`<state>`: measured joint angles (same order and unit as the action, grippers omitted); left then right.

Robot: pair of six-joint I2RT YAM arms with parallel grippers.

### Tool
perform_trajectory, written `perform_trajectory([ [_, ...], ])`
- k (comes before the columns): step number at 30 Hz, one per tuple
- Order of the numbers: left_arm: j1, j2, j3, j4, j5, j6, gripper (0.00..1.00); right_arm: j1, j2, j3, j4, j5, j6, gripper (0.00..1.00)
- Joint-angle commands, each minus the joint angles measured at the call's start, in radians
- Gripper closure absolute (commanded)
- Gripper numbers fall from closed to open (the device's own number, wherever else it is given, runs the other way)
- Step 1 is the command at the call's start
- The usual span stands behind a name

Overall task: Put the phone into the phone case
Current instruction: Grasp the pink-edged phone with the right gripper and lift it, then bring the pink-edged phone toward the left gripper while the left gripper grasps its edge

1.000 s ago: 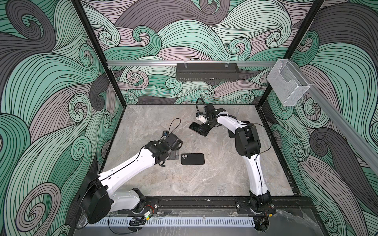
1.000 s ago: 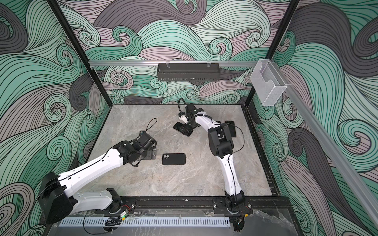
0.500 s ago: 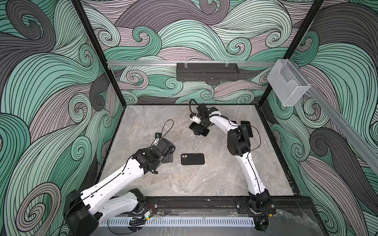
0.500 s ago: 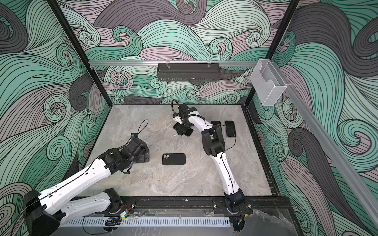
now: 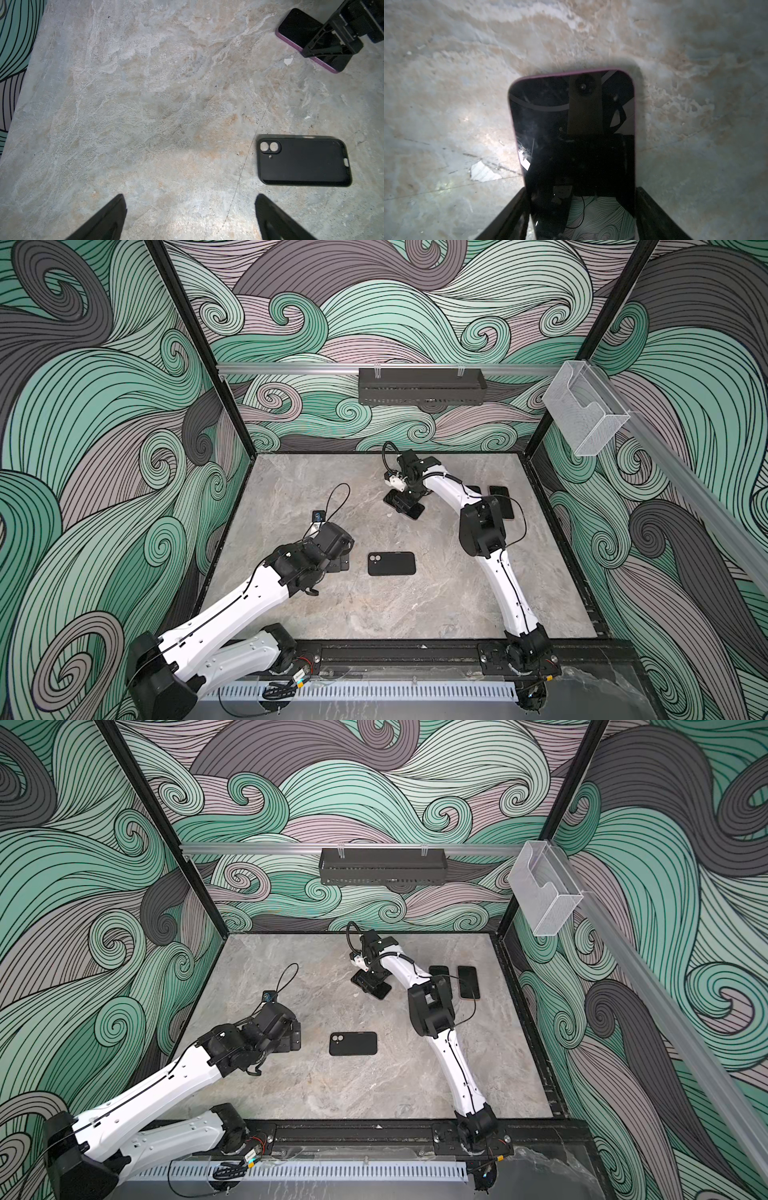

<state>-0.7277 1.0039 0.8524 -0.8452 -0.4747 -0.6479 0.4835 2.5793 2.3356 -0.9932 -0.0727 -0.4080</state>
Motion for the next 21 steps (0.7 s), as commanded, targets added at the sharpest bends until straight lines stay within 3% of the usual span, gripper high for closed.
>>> perform_trajectory([
  [1,0.009,-0.011,-0.012,0.006,0.028,0.035,0.01,0.001,0.026,-0.012,-0.065,0.027,-0.004,0.41],
  [7,0.028,-0.023,-0.037,0.117,0.175,0.059,0.02,0.001,-0.033,-0.049,-0.063,-0.035,0.017,0.6],
  [12,0.097,-0.051,-0.078,0.23,0.345,0.07,0.02,0.001,-0.11,-0.106,-0.05,-0.095,0.028,0.74],
  [21,0.279,-0.042,-0.097,0.372,0.608,0.082,0.02,0.012,-0.28,-0.259,0.031,-0.184,0.06,0.83],
])
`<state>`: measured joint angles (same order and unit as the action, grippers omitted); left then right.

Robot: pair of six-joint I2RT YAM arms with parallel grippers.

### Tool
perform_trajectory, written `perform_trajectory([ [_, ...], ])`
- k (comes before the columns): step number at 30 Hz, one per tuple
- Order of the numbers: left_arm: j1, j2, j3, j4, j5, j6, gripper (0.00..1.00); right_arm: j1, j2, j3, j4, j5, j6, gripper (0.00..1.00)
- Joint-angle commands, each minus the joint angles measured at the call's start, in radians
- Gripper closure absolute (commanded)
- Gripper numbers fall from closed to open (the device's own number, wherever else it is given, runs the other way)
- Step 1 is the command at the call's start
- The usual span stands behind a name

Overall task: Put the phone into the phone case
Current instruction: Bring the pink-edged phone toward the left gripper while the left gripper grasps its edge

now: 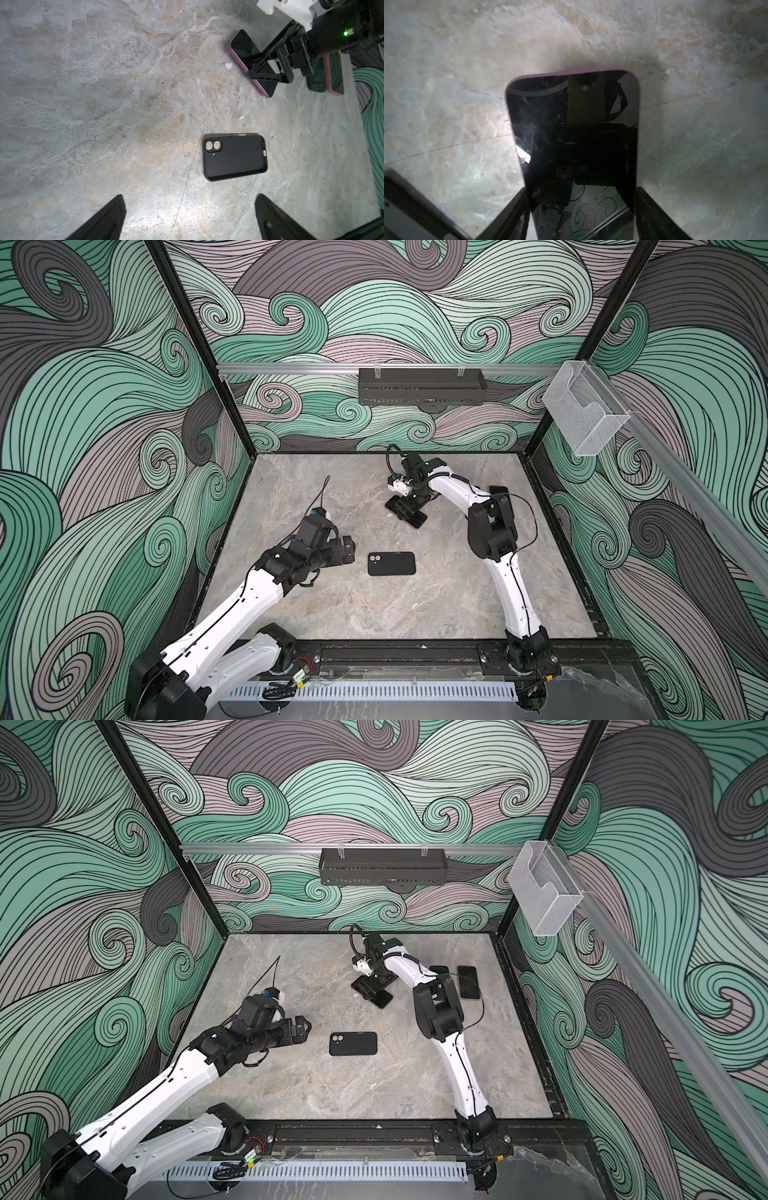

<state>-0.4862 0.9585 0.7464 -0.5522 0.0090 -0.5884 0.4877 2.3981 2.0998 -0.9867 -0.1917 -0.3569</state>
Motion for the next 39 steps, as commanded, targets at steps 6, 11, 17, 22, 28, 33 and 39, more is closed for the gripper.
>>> perform_trajectory([
  [6,0.091,0.061,0.031,0.169,0.283,0.049,0.02,0.028,-0.249,-0.185,0.094,-0.111,0.045,0.87],
  [11,0.124,0.135,0.07,0.22,0.405,0.052,0.05,0.059,-0.408,-0.369,0.207,-0.138,0.09,0.91],
  [17,0.159,0.212,0.122,0.297,0.595,0.036,0.09,0.104,-0.559,-0.528,0.294,-0.163,0.134,0.92],
  [22,0.183,0.304,0.19,0.283,0.729,0.038,0.18,0.139,-0.652,-0.612,0.33,-0.174,0.16,0.93],
  [28,0.192,0.39,0.232,0.311,0.82,0.013,0.35,0.178,-0.719,-0.662,0.352,-0.176,0.17,0.93],
  [33,0.192,0.405,0.247,0.307,0.837,0.013,0.41,0.208,-0.736,-0.667,0.359,-0.179,0.171,0.94],
  [39,0.194,0.407,0.257,0.296,0.86,0.019,0.53,0.236,-0.728,-0.653,0.35,-0.175,0.153,0.94],
])
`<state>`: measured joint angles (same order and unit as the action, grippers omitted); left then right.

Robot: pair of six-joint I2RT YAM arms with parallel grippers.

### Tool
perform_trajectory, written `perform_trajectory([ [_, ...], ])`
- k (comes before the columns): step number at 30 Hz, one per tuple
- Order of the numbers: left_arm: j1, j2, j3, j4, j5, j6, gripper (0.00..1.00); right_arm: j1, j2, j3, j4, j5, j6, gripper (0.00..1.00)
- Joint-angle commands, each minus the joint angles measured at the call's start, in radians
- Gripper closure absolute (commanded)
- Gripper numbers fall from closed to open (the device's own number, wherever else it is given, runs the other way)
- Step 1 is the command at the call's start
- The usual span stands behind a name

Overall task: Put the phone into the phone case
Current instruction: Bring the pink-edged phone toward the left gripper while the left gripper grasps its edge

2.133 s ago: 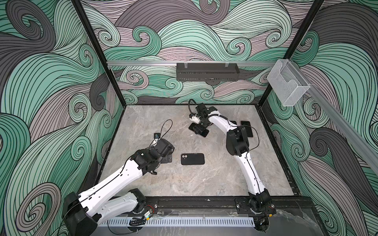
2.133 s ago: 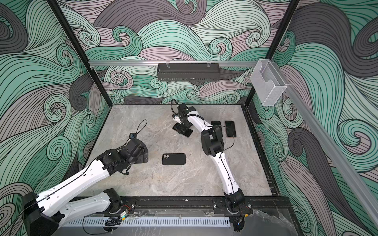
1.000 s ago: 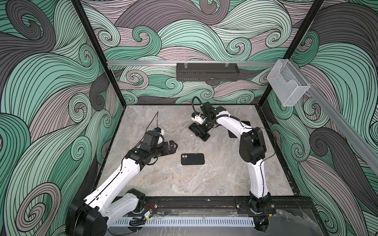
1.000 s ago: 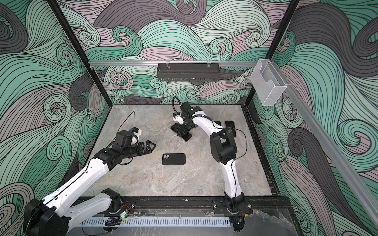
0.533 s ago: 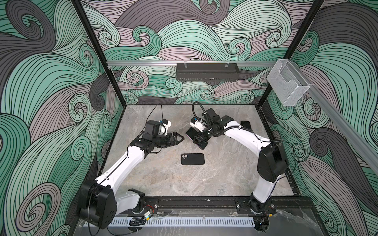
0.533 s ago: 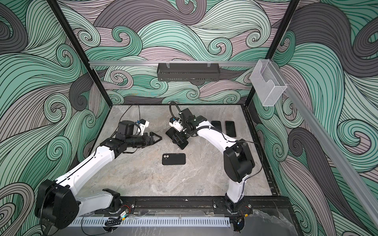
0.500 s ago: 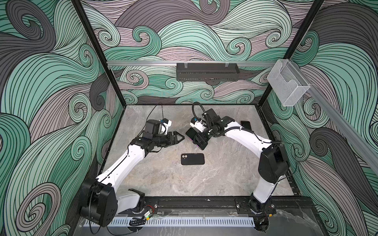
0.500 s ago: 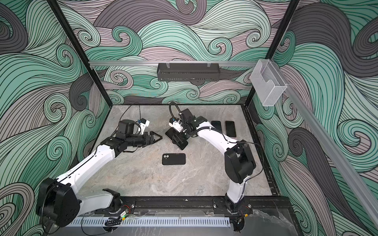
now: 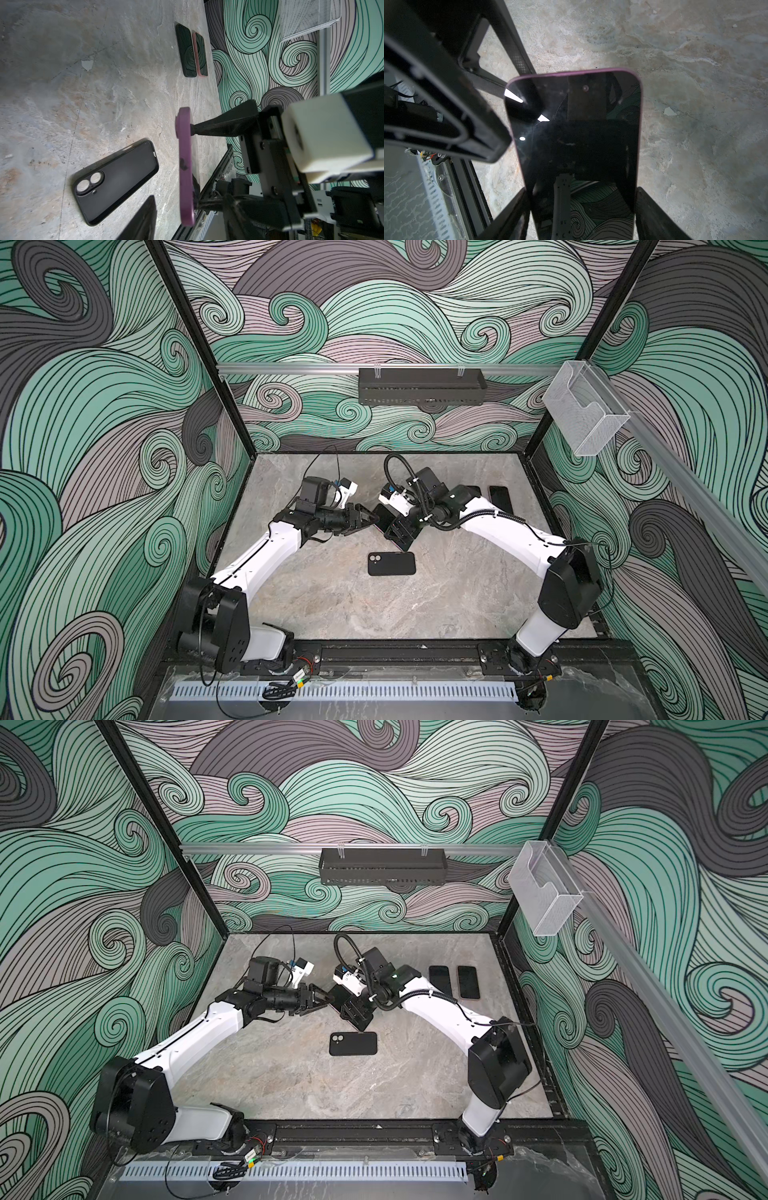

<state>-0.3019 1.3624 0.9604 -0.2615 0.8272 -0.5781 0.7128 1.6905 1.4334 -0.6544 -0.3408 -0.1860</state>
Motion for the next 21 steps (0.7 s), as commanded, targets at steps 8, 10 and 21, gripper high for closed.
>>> perform_trajectory([
  [8,0.014,0.012,0.058,-0.026,0.056,0.012,0.83,0.027,-0.024,0.025,0.019,-0.007,-0.023,0.94],
  [10,0.014,0.012,0.061,-0.028,0.06,0.009,0.88,0.028,-0.028,0.022,0.021,-0.006,-0.024,0.94],
  [21,0.02,-0.002,0.061,-0.015,0.064,-0.003,1.0,0.031,-0.089,-0.039,0.033,0.031,0.0,0.39],
])
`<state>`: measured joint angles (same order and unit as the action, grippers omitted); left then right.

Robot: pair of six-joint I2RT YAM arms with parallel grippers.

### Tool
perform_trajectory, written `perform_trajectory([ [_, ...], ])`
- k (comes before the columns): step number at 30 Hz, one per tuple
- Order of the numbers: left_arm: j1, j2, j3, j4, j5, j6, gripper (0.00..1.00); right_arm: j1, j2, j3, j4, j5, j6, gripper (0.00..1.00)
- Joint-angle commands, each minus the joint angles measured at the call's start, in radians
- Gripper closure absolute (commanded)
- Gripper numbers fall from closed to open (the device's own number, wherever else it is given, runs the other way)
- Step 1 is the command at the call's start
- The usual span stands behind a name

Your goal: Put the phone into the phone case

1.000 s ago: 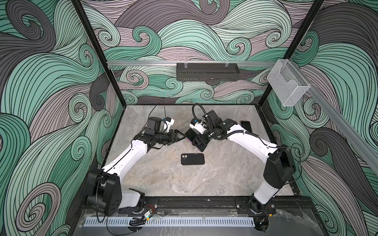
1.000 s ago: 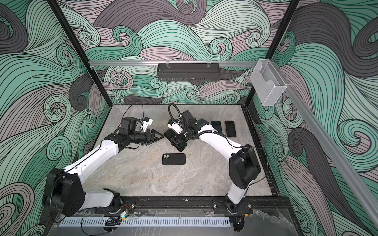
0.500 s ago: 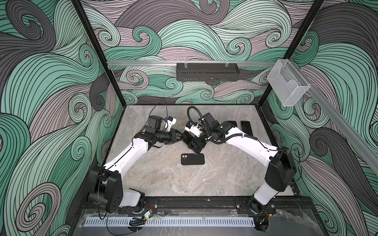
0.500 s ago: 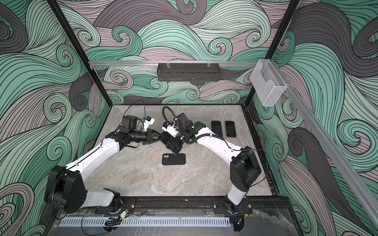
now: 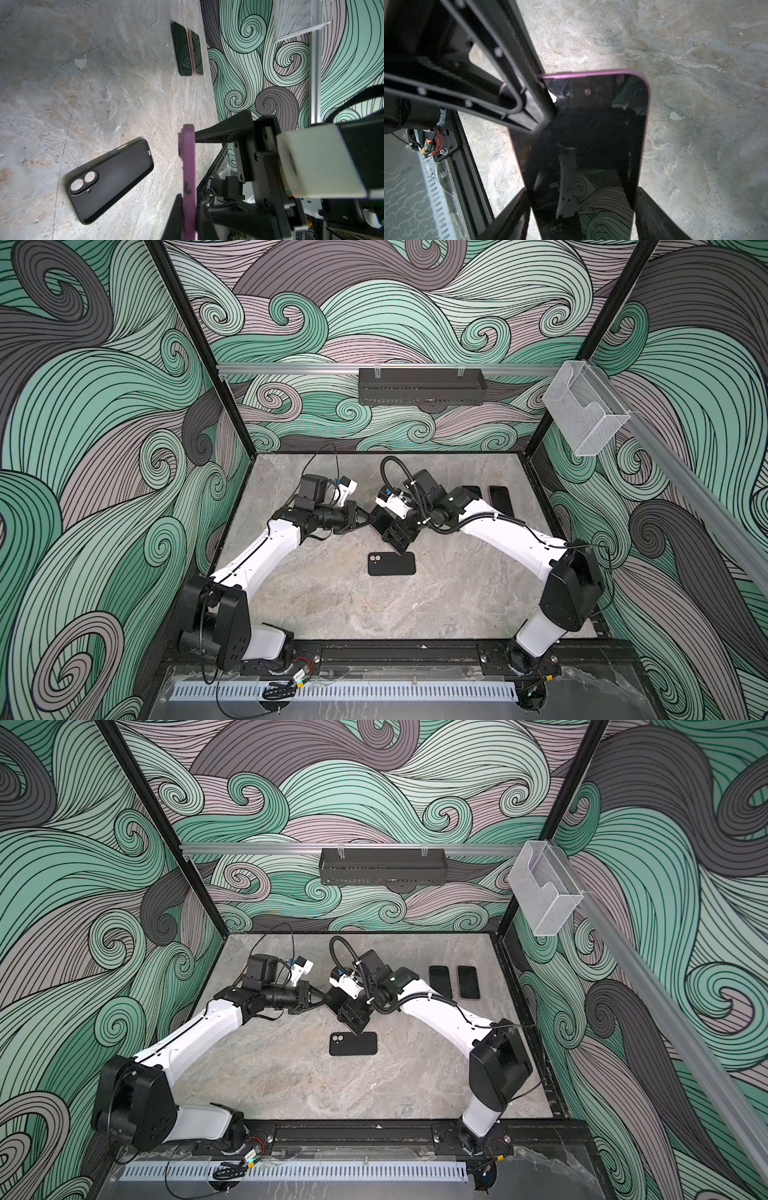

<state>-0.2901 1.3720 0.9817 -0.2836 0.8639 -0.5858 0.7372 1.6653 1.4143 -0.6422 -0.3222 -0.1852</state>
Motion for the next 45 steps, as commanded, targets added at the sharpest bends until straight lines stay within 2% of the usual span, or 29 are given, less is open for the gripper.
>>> perform_trajectory([
  [1,0.008,-0.016,0.039,0.008,0.026,0.005,1.0,0.005,-0.079,-0.036,0.021,0.017,0.004,0.29],
  [2,0.011,-0.02,0.04,0.008,0.027,0.008,1.0,0.005,-0.098,-0.051,0.021,0.03,0.013,0.17],
  [4,0.011,-0.028,0.047,-0.005,0.027,0.02,1.0,0.004,-0.138,-0.083,0.024,0.031,0.019,0.04],
  [5,0.011,-0.036,0.049,-0.011,0.026,0.027,1.0,0.003,-0.159,-0.099,0.027,0.025,0.025,0.01],
  [10,0.019,-0.081,0.047,0.016,-0.003,0.036,1.0,-0.021,-0.254,-0.158,0.055,-0.028,0.106,0.01],
  [14,0.022,-0.128,0.006,0.137,-0.03,-0.015,1.0,-0.065,-0.347,-0.269,0.215,-0.09,0.285,0.0],
  [16,0.023,-0.153,-0.02,0.22,-0.028,-0.042,1.0,-0.087,-0.387,-0.336,0.344,-0.1,0.4,0.03],
  [20,0.025,-0.205,-0.063,0.331,-0.09,-0.089,1.0,-0.12,-0.434,-0.443,0.579,-0.134,0.63,0.09],
  [26,0.029,-0.271,-0.139,0.512,-0.172,-0.183,1.0,-0.155,-0.443,-0.546,0.885,-0.164,0.875,0.23],
  [27,0.03,-0.276,-0.146,0.542,-0.166,-0.198,1.0,-0.157,-0.437,-0.547,0.901,-0.17,0.892,0.27],
  [30,0.031,-0.282,-0.156,0.617,-0.153,-0.249,1.0,-0.169,-0.424,-0.549,0.937,-0.184,0.932,0.27],
  [36,0.037,-0.288,-0.192,0.771,-0.163,-0.354,1.0,-0.199,-0.409,-0.553,0.988,-0.202,1.001,0.34],
  [45,0.041,-0.274,-0.203,0.879,-0.144,-0.443,1.0,-0.23,-0.368,-0.564,1.132,-0.256,1.104,0.4],
])
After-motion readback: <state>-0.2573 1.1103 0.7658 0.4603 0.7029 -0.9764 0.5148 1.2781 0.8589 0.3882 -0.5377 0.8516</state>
